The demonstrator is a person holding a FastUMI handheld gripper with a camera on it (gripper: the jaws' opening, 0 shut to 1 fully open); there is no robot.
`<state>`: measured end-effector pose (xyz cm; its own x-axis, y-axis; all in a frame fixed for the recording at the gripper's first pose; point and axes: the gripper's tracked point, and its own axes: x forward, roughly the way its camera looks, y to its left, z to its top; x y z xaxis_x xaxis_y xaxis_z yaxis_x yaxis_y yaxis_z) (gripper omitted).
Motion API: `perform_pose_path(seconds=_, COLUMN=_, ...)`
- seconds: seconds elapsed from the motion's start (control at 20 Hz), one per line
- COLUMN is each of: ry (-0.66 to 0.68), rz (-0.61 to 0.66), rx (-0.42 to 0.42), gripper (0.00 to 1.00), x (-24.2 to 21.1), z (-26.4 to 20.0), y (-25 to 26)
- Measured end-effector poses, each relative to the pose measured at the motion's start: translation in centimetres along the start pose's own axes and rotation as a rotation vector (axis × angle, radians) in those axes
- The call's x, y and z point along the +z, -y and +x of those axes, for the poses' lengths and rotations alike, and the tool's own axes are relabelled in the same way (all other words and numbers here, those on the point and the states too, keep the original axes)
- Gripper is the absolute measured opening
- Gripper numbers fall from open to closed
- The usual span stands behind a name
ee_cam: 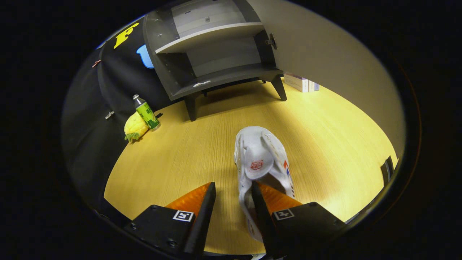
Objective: Open the shoe cabinet door, grab the shoes and put them into the shoe cabinet, then close the shoe cabinet door.
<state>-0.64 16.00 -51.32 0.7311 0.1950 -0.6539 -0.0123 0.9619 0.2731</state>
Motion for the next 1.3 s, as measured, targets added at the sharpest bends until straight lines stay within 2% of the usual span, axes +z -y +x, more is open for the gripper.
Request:
perform_pose_path(seconds=0.35, ry=0.144, rz=-0.035, rx=-0.074, gripper=0.64, x=1.7, z=2.6, y=0.6)
perform_pose_path(seconds=0.5, ry=0.203, rz=-0.074, rx=-0.165, gripper=0.63, x=2.5, z=3.2, y=2.7)
perform_pose_path(seconds=0.55, ry=0.221, rz=-0.068, rx=-0.162, gripper=0.46, x=2.9, z=3.6, y=2.8)
perform_pose_path(seconds=0.6, ry=0.223, rz=-0.062, rx=-0.153, gripper=0.36, x=2.7, z=3.5, y=2.4)
perform_pose_path(seconds=0.65, ry=0.218, rz=-0.072, rx=-0.135, gripper=0.33, x=2.4, z=3.2, y=2.2)
perform_pose_path(seconds=0.75, ry=0.217, rz=-0.071, rx=-0.136, gripper=0.08, x=3.1, z=3.7, y=2.3)
perform_pose_path(seconds=0.8, ry=0.224, rz=-0.074, rx=-0.137, gripper=0.06, x=3.8, z=4.1, y=2.3)
perform_pose_path(seconds=1.0, ry=0.244, rz=-0.048, rx=-0.115, gripper=0.06, x=6.4, z=2.5, y=2.1)
perform_pose_path(seconds=1.1, ry=0.252, rz=-0.074, rx=-0.109, gripper=0.06, x=7.6, z=1.0, y=2.3)
perform_pose_path(seconds=1.3, ry=0.275, rz=-0.097, rx=-0.074, gripper=0.06, x=12.8, z=-3.3, y=0.2)
